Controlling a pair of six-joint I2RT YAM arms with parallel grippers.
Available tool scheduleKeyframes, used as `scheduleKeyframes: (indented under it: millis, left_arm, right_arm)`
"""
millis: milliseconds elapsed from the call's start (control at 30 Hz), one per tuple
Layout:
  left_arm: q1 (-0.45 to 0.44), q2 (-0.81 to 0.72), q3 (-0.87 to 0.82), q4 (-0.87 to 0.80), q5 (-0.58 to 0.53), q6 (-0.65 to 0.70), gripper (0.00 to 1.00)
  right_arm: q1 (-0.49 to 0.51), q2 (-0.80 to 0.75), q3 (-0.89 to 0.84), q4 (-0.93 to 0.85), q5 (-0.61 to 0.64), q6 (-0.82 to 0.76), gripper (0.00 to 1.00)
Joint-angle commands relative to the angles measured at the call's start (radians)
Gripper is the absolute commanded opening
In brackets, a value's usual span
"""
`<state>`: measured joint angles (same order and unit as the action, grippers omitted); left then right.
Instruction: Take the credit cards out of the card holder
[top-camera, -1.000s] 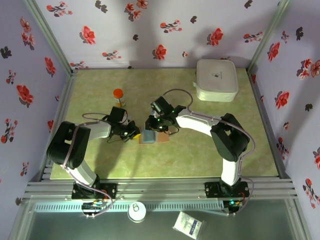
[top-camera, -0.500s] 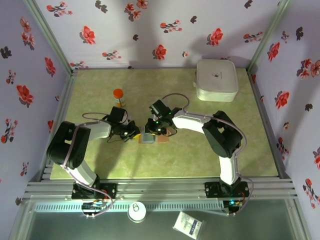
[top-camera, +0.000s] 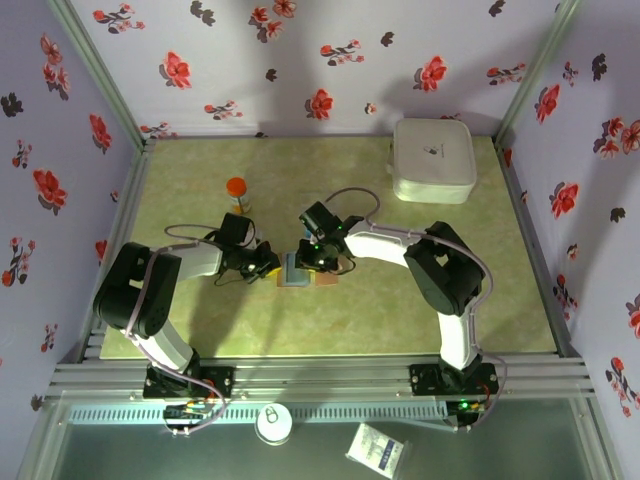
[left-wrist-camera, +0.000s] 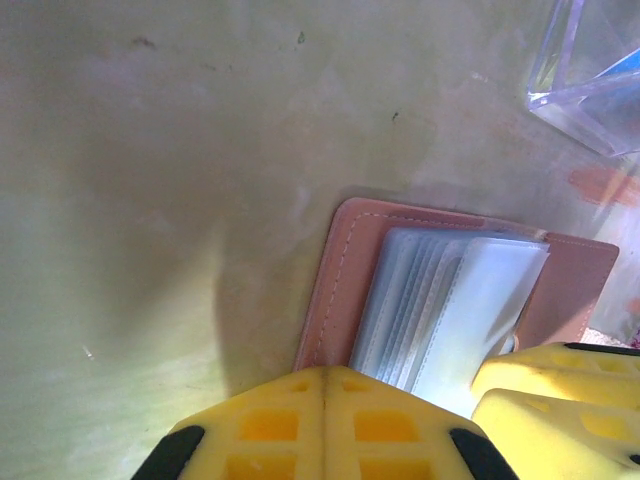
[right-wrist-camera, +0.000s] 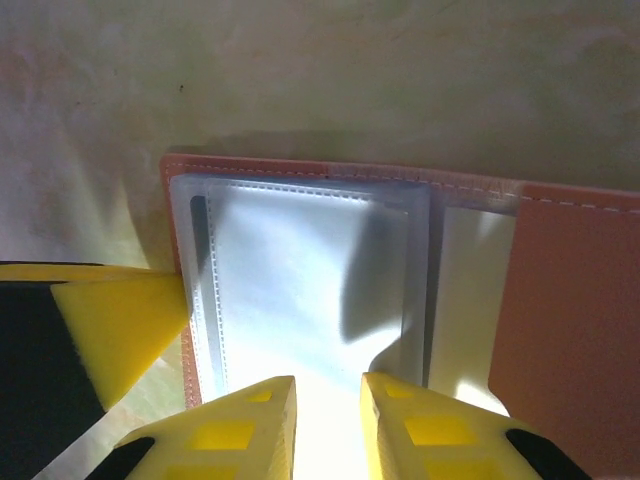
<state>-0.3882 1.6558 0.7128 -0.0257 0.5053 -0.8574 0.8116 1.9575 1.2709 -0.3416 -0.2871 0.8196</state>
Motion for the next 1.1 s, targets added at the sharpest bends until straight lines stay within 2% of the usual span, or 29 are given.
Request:
scheduleKeyframes:
  millis: [0, 467, 700, 867, 1067]
  left_arm:
    - [-0.005, 0.018, -0.018, -0.031, -0.057, 0.022, 0.00]
    - [-0.003, -0.062, 0.004, -0.026, -0.081, 0.013, 0.00]
    - [-0.007, -0.124, 0.030, -0.027, -0.045, -0.022, 0.00]
    - [-0.019, -0.131, 0.060, -0.031, -0.017, -0.043, 0.08]
    - [-0.053, -0.096, 0.080, -0.006, 0.008, -0.072, 0.18]
  right_arm:
    - [-0.008, -0.032, -0.035, -0.023, 0.042, -0.001, 0.25]
    - [-0.035, -0.070, -0.103, 0.046, 0.020, 0.003, 0.23]
    - [-0.043, -0.059, -0.115, 0.074, 0.002, 0.008, 0.21]
    - [-0.050, -0.061, -0.142, 0.109, -0.006, 0.022, 0.16]
    - [-0.052, -0.063, -0.154, 0.125, -0.016, 0.025, 0.15]
